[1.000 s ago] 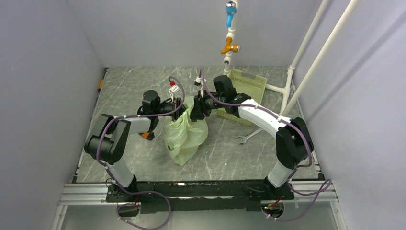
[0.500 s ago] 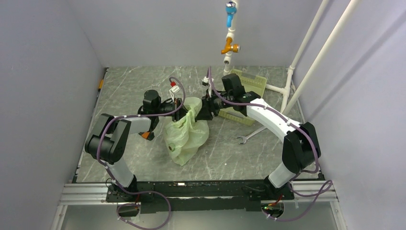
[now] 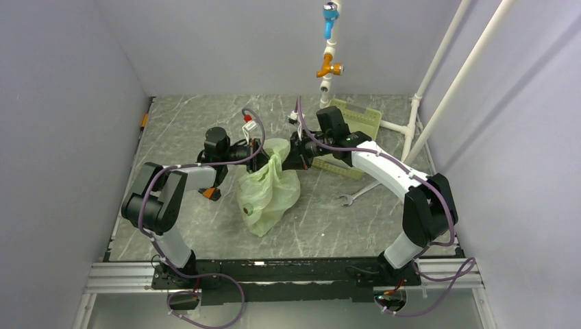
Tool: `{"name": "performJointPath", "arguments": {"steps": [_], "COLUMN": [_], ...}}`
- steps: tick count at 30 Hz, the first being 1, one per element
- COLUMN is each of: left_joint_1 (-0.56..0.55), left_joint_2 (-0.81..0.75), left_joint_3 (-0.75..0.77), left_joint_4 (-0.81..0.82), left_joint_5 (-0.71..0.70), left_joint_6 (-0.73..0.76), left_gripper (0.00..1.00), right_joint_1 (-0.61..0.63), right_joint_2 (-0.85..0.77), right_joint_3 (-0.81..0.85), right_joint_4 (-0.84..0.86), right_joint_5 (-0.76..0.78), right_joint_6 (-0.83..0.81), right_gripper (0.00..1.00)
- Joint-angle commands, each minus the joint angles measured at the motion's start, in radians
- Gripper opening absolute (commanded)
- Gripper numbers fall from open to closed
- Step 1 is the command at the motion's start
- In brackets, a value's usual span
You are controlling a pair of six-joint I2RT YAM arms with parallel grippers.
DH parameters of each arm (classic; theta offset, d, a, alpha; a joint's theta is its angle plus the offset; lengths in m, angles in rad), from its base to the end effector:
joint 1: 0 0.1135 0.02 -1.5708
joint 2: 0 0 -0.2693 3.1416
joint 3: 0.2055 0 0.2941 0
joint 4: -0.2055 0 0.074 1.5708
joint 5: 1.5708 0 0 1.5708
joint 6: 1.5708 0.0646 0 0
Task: Place the fake fruits into the plastic bag and tie a complex knot
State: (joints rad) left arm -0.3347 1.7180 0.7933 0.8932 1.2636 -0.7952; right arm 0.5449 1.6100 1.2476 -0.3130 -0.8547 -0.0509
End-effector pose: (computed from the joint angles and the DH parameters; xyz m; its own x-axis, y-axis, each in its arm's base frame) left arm 0.3333 -0.1811 0.1832 -0.7342 0.0268 -0.6784 0.6783 -0.0118 -0.7347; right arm 0.3270 0.2552 0.2639 -0.4911 -0.3367 -0.8034 -0.8699 0.2394 0.4313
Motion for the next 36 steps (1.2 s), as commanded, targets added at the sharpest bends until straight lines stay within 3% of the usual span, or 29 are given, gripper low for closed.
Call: {"name": "performJointPath", "arguments": {"steps": [1,7,9,12,17,19,22,29,36], "left_joint_1": [0.003,0.090,0.138,0.208,0.250,0.249,0.207,0.021,-0.053], "left_joint_2": [-0.027,-0.123,-0.196,-0.329,-0.467,-0.503,-0.555,-0.637,-0.561], "left_joint_3": [0.022,-0.009,-0.002,0.066,0.218,0.227,0.232,0.226,0.285], "left_joint_4": [-0.030,-0.201,-0.359,-0.797,-1.659,-1.784,-1.825,-1.572,-1.500], "left_joint_5": [0.018,-0.034,-0.045,-0.072,-0.154,-0.186,-0.219,-0.387,-0.421], "left_joint_6": [0.058,0.189,0.306,0.668,1.632,1.784,1.836,1.603,1.475], "left_gripper": [0.07,0.43,0.51,0.62,0.70,0.72,0.73,0.75,0.67], "right_joint_1": [0.002,-0.002,-0.003,-0.002,-0.002,-0.001,0.001,0.010,0.017], "right_joint_2": [-0.012,-0.033,-0.039,-0.043,-0.046,-0.045,-0.047,-0.045,-0.051], "right_joint_3": [0.001,0.004,0.004,0.004,0.009,0.012,0.012,0.021,0.025], "right_joint_4": [0.016,-0.007,-0.006,-0.006,-0.015,-0.020,-0.019,-0.027,-0.029], "right_joint_5": [-0.017,0.002,0.013,0.026,0.033,0.033,0.033,0.039,0.043], "right_joint_6": [-0.040,-0.084,-0.087,-0.093,-0.092,-0.089,-0.089,-0.097,-0.102], "right_gripper": [0.00,0.00,0.00,0.00,0.00,0.00,0.00,0.00,0.00]}}
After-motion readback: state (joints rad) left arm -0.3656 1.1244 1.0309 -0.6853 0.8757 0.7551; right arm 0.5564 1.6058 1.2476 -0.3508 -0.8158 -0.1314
